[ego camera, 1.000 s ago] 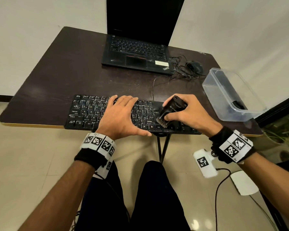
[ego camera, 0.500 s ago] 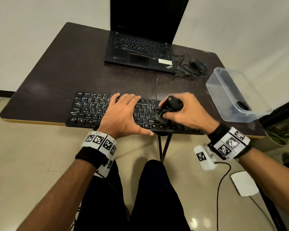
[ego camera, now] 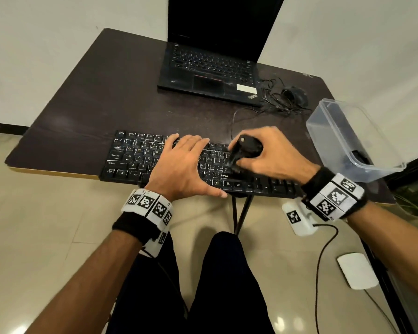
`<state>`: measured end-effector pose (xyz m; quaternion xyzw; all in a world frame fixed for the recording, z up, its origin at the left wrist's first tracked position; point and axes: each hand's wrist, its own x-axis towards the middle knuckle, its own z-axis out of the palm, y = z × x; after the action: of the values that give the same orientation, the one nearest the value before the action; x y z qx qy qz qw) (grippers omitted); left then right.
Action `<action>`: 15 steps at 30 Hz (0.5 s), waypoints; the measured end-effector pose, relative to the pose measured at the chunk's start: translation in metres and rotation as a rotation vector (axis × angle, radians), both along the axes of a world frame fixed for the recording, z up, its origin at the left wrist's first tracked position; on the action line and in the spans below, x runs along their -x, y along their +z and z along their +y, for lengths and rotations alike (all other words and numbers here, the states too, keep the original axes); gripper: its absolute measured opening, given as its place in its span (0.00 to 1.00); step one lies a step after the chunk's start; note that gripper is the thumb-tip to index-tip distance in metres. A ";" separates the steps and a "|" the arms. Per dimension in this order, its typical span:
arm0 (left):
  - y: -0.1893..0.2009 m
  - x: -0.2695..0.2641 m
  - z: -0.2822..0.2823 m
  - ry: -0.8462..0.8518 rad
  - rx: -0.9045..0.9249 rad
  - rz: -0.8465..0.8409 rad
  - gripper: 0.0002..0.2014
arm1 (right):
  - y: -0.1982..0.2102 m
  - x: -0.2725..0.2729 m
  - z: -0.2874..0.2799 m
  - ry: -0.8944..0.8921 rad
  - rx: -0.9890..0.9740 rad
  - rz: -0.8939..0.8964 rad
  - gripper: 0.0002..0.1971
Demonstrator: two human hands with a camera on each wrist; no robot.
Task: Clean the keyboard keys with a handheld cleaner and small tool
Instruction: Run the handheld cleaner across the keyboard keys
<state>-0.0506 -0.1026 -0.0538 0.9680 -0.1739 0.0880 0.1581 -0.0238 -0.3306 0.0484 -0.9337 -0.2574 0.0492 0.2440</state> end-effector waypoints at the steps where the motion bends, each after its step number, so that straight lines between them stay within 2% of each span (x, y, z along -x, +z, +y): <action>1: 0.000 0.000 0.000 -0.002 -0.001 0.000 0.73 | 0.002 -0.006 0.000 -0.046 -0.012 -0.016 0.15; 4: 0.001 0.001 0.000 -0.003 -0.006 0.003 0.72 | 0.004 -0.017 -0.002 -0.083 -0.007 -0.045 0.15; 8: 0.000 0.000 0.001 -0.001 -0.003 0.003 0.72 | 0.001 -0.011 -0.002 0.054 0.020 -0.003 0.14; 12: -0.001 0.001 -0.001 -0.013 -0.010 -0.006 0.72 | 0.009 -0.028 -0.010 -0.081 -0.031 -0.037 0.12; 15: -0.001 0.000 0.000 0.000 -0.008 -0.010 0.72 | 0.002 -0.016 -0.002 0.050 -0.017 0.028 0.14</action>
<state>-0.0506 -0.1022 -0.0546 0.9682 -0.1750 0.0919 0.1534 -0.0081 -0.3322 0.0501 -0.9241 -0.2775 0.0663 0.2542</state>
